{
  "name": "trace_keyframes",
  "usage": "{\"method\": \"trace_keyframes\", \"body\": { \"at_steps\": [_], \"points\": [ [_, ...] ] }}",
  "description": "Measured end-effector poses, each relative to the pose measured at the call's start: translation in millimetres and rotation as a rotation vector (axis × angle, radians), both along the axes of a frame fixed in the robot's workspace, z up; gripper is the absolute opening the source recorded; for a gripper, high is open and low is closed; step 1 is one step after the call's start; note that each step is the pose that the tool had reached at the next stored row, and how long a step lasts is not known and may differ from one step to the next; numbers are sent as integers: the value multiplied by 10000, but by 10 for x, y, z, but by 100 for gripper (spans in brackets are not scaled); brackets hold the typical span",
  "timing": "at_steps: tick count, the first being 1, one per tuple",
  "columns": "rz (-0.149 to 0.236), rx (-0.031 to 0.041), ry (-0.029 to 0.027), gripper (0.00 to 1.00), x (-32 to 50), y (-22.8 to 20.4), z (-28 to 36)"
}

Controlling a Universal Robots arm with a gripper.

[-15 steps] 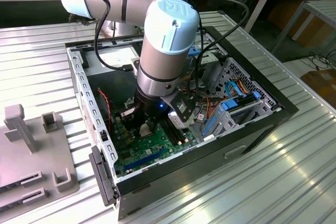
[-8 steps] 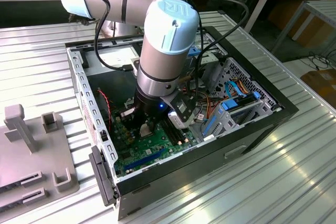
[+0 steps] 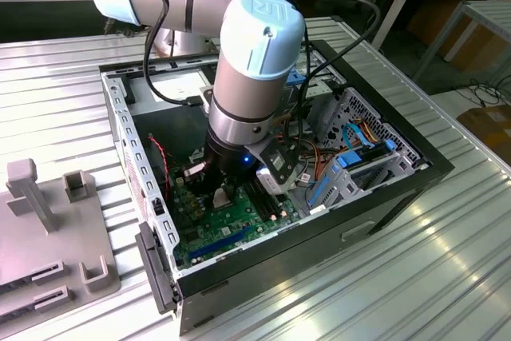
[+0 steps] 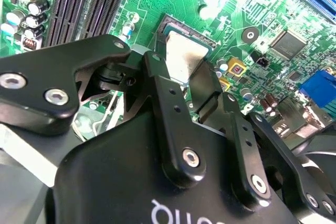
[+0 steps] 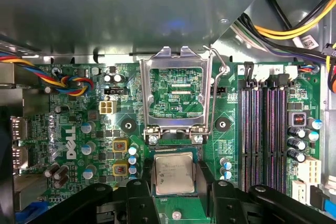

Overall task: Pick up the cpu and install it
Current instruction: 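Place the cpu into insertion slot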

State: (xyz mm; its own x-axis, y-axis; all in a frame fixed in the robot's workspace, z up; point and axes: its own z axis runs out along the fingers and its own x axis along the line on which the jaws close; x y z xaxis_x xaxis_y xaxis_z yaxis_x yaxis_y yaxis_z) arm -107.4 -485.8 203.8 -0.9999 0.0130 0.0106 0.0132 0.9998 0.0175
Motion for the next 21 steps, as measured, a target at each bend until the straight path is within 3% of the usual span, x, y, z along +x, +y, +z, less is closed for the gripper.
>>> {"method": "trace_keyframes", "body": {
  "at_steps": [12,15,21],
  "points": [
    [0,35,3,45,4,0,-22],
    [0,37,3,40,4,-1,-22],
    [0,37,3,40,4,-1,-22]
  ]
}}
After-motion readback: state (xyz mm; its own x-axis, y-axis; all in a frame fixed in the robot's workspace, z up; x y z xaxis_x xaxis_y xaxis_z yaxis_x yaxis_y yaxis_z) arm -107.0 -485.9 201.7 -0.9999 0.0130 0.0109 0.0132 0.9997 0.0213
